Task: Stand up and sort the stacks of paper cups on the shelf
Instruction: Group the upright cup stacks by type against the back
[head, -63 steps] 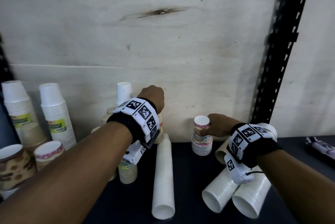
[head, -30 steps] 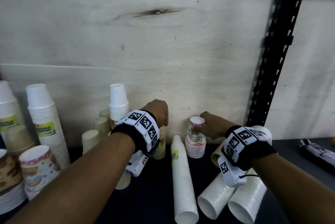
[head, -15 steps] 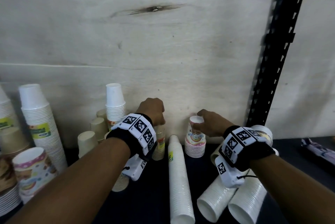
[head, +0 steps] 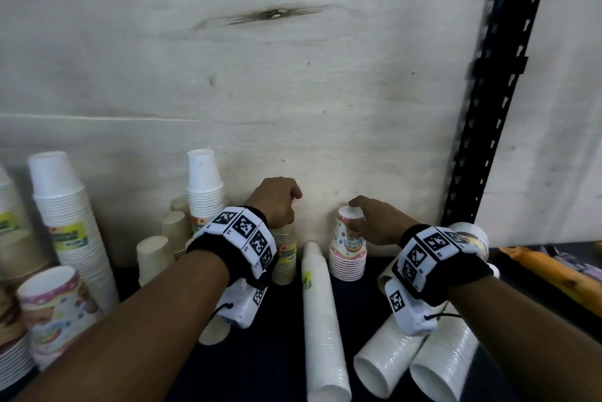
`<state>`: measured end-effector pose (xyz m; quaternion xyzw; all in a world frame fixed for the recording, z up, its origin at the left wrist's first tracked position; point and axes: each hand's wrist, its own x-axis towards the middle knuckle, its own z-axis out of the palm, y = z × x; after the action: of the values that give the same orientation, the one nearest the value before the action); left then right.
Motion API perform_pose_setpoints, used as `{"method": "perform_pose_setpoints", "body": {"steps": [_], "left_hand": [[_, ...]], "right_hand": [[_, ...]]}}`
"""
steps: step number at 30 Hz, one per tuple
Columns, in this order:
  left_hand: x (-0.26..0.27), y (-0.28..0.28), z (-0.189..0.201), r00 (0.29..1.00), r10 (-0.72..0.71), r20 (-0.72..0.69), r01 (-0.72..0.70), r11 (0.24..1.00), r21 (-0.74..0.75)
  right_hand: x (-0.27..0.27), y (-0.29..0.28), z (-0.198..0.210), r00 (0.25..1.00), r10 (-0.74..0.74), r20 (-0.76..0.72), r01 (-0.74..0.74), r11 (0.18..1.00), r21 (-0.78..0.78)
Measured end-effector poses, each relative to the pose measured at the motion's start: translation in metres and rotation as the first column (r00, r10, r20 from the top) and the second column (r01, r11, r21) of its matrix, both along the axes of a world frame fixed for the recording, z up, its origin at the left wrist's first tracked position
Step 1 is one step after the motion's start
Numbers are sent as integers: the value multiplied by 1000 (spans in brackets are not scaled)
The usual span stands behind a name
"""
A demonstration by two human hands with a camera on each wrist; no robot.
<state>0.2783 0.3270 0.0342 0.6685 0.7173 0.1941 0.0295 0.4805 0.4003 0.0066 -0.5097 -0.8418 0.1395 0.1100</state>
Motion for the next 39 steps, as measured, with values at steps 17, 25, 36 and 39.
{"method": "perform_pose_setpoints", "body": {"steps": [17,25,36,39], "left_hand": [[25,-36,1,992,103,-71,-83,966,245],[54,-58,-49,991,68,-114,-94,966,-240],[90,-65,-78,950,282,135,-228,920,-317],[90,-63,-79,938,296,182,-220,912,-347]], "right_hand": [[29,-26,7,993,-93,72,90,995,49],[91,-62,5,912,-211,353,221,975,12],[128,-88,-39,852,-469,234,502,858,-108],[131,-84,-52,839,-537,92,543,813,-211]]}}
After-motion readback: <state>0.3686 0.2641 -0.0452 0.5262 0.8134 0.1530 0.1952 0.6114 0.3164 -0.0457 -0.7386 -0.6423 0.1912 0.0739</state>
